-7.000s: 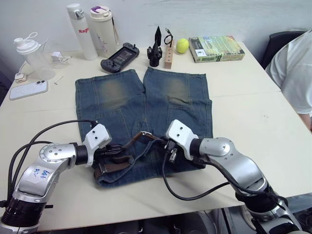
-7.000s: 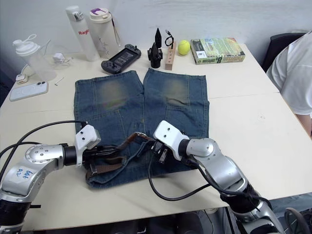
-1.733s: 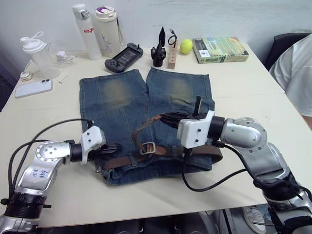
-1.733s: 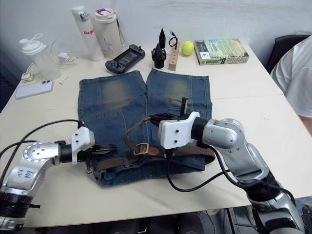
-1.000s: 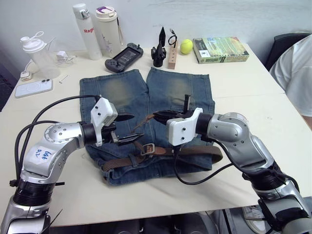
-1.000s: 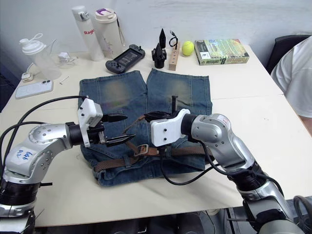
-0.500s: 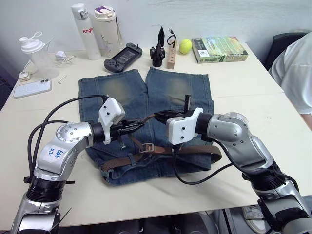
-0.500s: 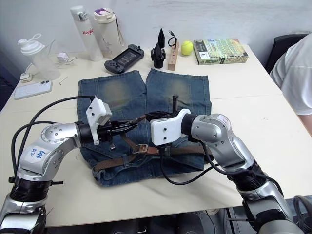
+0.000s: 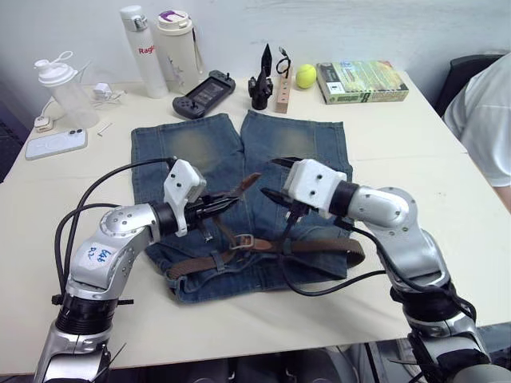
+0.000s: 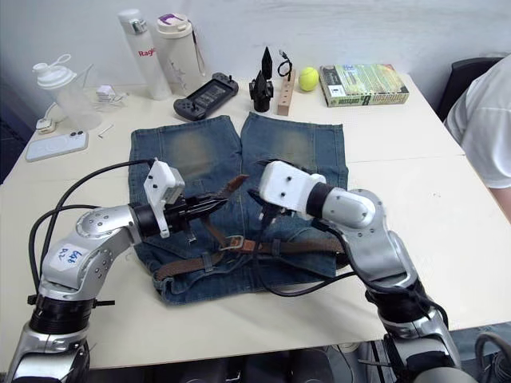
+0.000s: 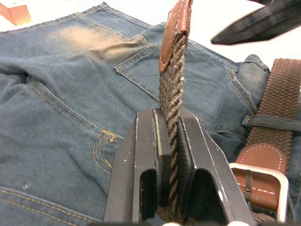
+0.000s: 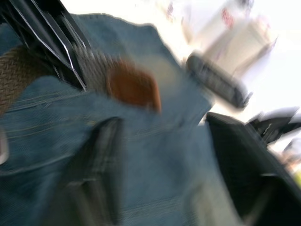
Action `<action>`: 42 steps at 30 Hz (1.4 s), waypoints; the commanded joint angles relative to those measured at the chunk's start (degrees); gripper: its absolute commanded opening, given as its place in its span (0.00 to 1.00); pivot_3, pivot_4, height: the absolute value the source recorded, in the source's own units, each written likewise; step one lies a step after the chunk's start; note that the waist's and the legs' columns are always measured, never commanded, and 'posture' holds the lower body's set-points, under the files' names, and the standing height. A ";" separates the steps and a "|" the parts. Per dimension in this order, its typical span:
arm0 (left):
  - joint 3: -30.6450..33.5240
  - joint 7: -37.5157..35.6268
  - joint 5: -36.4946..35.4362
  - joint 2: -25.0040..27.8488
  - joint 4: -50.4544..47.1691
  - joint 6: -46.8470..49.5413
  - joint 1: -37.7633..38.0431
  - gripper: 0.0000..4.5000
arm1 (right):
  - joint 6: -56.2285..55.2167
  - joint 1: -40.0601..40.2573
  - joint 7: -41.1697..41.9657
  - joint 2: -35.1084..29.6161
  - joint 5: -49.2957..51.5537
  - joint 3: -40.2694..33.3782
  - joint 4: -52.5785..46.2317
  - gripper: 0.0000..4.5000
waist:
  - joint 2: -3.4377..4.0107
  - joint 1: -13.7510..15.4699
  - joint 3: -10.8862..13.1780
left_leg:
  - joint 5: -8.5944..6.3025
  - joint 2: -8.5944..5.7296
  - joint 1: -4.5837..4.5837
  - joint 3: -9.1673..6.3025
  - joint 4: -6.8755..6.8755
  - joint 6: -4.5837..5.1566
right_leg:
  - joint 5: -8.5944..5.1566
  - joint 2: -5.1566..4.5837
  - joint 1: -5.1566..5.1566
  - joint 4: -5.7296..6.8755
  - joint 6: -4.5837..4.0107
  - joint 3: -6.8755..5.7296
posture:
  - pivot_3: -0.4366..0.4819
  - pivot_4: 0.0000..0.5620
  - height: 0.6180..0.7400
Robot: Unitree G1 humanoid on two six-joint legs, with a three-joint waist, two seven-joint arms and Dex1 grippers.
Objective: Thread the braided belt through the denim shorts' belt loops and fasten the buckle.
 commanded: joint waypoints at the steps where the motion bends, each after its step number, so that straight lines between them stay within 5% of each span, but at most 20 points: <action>1: 1.88 0.34 -1.96 -0.48 -3.61 0.17 0.64 0.08 | 11.73 2.01 2.04 -0.36 8.65 -3.40 -6.18 0.70 | 0.00 -0.02 0.00 | 0.00 0.00 -0.01 0.01 0.00 0.00 | 0.00 0.00 -0.01 0.00 0.00 0.02 | 0.48 0.27 0.84; 5: 2.18 0.41 -2.82 -1.00 -4.23 0.40 0.97 0.08 | 17.19 2.33 -0.08 3.13 14.04 -2.56 -8.05 0.70 | 0.00 -0.24 0.00 | 0.00 0.02 0.01 0.00 -0.05 0.00 | 0.00 0.00 -0.02 -0.01 0.00 0.16 | 0.48 0.27 0.84; 7: 2.20 0.21 -3.01 -1.03 -4.35 0.23 0.98 0.08 | 17.75 2.87 0.07 3.65 15.50 -0.42 -7.79 0.59 | 0.00 -0.21 0.00 | 0.00 0.02 0.01 0.01 -0.08 -0.01 | 0.00 0.01 -0.05 -0.01 0.00 0.18 | 0.48 0.27 0.84; 13: 2.85 -0.48 -4.89 -1.52 -5.00 -0.35 0.59 0.08 | 15.28 1.92 -2.11 5.87 14.40 8.03 -0.85 0.00 | -0.01 -0.09 0.00 | 0.00 -0.01 0.01 0.01 -0.05 0.00 | 0.00 0.00 -0.03 -0.02 0.00 0.16 | 0.48 0.27 0.84; 25: 6.55 1.66 -7.70 -1.90 -7.37 -0.17 1.44 0.08 | 9.13 3.64 -2.58 -0.21 5.81 21.86 8.25 0.00 | -0.02 -0.16 -0.02 | 0.00 -0.02 0.04 0.02 -0.06 -0.01 | 0.00 0.00 -0.02 -0.02 0.00 0.12 | 0.48 0.27 0.84; 35: 7.52 1.07 -5.72 -0.07 -7.37 -2.26 8.34 0.08 | 11.13 5.12 -5.39 3.06 10.99 13.69 2.56 0.00 | -0.08 -0.06 -0.06 | 0.00 -0.01 0.08 -0.02 -0.07 -0.02 | 0.00 -0.06 0.05 -0.06 0.00 0.21 | 0.48 0.27 0.84; 42: 7.25 0.89 -5.80 -0.23 -7.29 -3.12 9.36 0.08 | 15.88 6.57 -4.14 -0.69 14.85 10.42 -4.19 0.00 | -0.08 -0.06 -0.05 | -0.01 -0.02 0.00 -0.05 -0.09 -0.02 | 0.00 -0.09 0.01 -0.15 0.00 0.28 | 0.48 0.27 0.84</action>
